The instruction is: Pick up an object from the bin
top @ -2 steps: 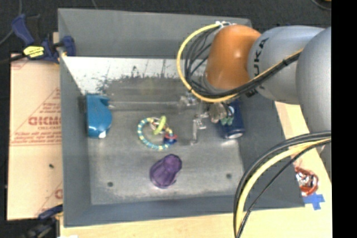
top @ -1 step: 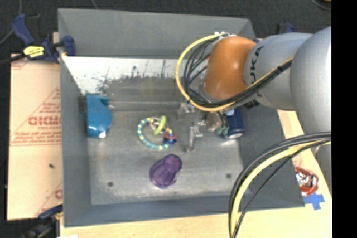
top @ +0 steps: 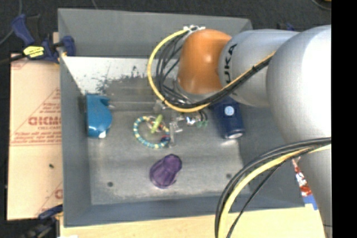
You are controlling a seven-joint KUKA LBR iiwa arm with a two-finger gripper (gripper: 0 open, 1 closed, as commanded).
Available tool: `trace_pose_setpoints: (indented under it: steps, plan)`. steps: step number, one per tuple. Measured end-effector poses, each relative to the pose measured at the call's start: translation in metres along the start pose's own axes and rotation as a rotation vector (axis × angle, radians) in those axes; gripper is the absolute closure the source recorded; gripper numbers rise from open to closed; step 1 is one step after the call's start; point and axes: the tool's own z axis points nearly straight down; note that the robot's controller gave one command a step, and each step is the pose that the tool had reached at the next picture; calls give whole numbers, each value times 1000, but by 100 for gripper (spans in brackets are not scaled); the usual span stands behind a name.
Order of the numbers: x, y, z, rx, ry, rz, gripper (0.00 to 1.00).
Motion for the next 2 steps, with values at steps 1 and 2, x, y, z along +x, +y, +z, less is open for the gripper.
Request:
trace_pose_setpoints:
  steps: [1,2]
  plan:
    - [-1,8,0,-1,-1,-13,0]
    - [-13,-5,0,1,-8,-162,100]
